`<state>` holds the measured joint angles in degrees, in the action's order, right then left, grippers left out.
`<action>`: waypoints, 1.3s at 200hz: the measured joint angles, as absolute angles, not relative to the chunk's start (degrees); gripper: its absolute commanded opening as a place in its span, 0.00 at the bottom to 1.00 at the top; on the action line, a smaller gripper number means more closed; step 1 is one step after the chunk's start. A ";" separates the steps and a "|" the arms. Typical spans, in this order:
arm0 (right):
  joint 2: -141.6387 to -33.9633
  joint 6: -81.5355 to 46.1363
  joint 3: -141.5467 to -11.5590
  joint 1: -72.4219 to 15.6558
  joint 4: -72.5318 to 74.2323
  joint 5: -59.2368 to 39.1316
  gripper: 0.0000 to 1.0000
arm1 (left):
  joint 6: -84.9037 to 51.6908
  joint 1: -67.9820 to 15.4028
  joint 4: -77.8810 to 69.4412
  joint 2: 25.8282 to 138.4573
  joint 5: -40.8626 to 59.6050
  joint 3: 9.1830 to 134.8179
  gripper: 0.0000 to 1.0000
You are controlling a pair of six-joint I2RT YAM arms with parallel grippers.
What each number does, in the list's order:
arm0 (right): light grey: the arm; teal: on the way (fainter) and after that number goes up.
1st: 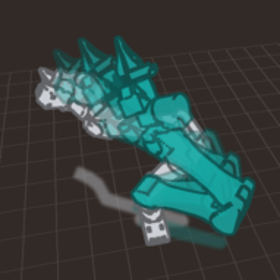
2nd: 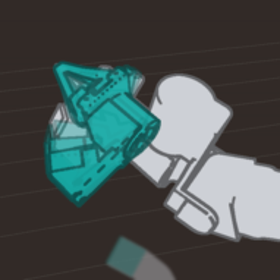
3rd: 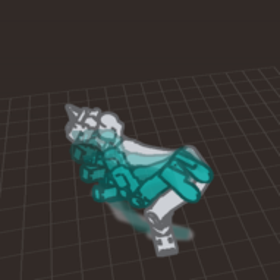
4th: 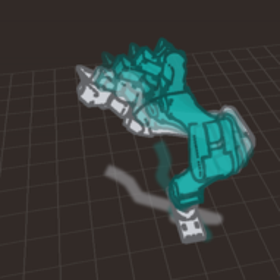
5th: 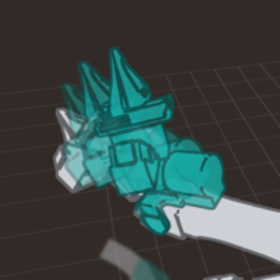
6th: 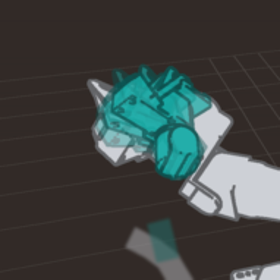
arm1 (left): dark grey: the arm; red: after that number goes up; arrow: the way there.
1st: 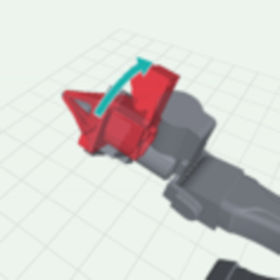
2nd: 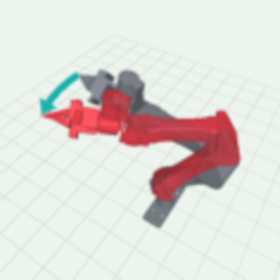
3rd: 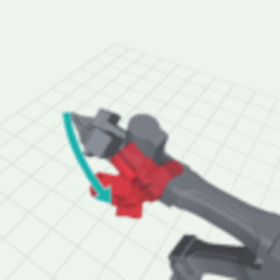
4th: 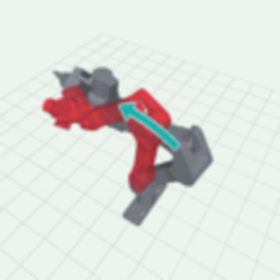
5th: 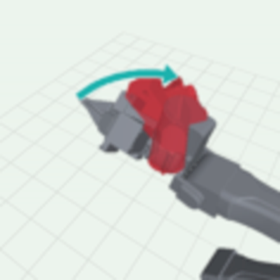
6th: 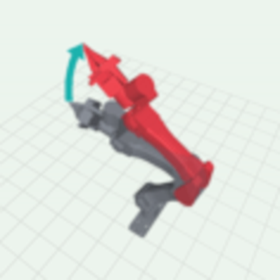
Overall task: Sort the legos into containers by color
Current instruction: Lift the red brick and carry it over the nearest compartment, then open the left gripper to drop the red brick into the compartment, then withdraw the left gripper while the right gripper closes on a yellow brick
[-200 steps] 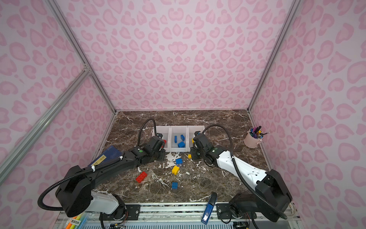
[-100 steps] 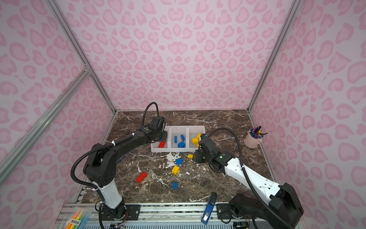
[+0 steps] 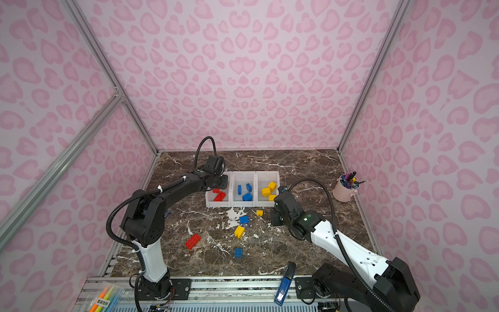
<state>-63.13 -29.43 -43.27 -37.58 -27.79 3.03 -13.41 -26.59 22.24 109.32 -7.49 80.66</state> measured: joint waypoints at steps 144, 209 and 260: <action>-68.23 -27.16 -43.72 -39.07 -27.03 1.02 0.56 | -17.63 -26.57 19.18 91.53 -7.53 62.35 0.49; -75.90 -30.68 -48.16 -48.64 -25.93 3.77 0.65 | -22.15 -26.59 17.96 78.08 -9.82 51.35 0.49; -86.87 -38.85 -55.44 -57.23 -25.19 9.63 0.67 | -24.05 -26.57 18.24 68.88 -12.58 44.73 0.50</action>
<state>-86.87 -38.85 -55.44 -57.23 -25.19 9.63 -24.05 -26.57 18.24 68.88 -12.58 44.73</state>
